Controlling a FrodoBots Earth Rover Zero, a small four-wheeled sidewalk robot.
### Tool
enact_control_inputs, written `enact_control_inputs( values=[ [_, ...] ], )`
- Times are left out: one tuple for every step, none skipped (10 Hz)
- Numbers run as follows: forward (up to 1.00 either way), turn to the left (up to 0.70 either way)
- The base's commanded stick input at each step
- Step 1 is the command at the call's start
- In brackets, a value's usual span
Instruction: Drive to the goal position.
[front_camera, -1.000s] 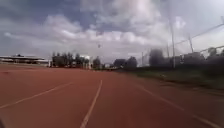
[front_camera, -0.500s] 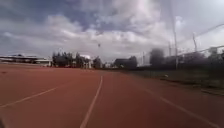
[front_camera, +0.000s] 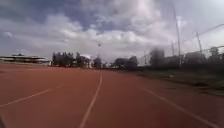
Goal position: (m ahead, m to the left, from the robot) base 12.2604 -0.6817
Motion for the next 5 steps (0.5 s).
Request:
enact_control_inputs(
  values=[
    [0.70, 0.00],
    [0.70, 0.00],
    [0.70, 0.00],
    [0.70, 0.00],
    [0.70, 0.00]
  ],
)
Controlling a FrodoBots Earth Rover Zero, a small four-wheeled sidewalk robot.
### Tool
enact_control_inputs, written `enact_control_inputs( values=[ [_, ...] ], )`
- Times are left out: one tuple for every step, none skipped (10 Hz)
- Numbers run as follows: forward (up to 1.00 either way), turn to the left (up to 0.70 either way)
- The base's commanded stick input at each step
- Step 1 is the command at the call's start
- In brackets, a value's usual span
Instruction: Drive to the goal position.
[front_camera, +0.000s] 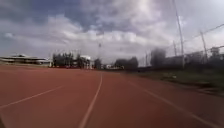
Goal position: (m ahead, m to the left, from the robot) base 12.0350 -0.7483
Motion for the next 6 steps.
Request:
enact_control_inputs(
  values=[
    [0.70, 0.00],
    [0.70, 0.00],
    [0.70, 0.00],
    [0.70, 0.00],
    [0.70, 0.00],
    [0.70, 0.00]
  ],
)
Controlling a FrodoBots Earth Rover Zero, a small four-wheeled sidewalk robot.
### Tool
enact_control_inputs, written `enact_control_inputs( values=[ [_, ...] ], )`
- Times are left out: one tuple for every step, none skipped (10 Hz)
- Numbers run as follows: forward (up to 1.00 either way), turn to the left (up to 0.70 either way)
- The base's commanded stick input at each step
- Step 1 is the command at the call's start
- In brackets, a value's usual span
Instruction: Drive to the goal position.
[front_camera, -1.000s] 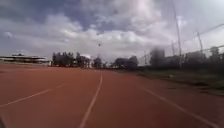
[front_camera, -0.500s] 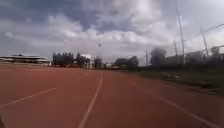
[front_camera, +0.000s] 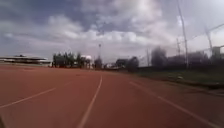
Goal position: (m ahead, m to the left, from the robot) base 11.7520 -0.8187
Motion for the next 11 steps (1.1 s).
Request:
enact_control_inputs(
  values=[
    [0.70, 0.00],
    [0.70, 0.00],
    [0.70, 0.00],
    [0.70, 0.00],
    [0.70, 0.00],
    [0.70, 0.00],
    [0.70, 0.00],
    [0.70, 0.00],
    [0.70, 0.00],
    [0.70, 0.00],
    [0.70, 0.00]
  ],
)
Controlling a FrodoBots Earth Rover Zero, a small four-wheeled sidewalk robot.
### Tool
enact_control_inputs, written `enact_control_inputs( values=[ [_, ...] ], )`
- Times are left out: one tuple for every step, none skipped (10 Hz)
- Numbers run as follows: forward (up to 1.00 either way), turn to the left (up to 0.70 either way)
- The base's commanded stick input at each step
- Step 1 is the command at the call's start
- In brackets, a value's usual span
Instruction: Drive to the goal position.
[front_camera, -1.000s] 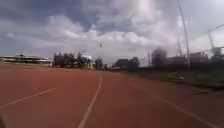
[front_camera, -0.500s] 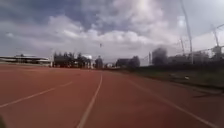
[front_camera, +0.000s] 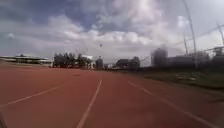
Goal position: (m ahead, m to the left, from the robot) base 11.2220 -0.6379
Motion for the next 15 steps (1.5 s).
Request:
enact_control_inputs(
  values=[
    [0.70, 0.00],
    [0.70, 0.00],
    [0.70, 0.00],
    [0.70, 0.00],
    [0.70, 0.00],
    [0.70, 0.00],
    [0.70, 0.00],
    [0.70, 0.00],
    [0.70, 0.00],
    [0.70, 0.00],
    [0.70, 0.00],
    [0.70, 0.00],
    [0.70, 0.00],
    [0.70, 0.00],
    [0.70, 0.00]
  ],
)
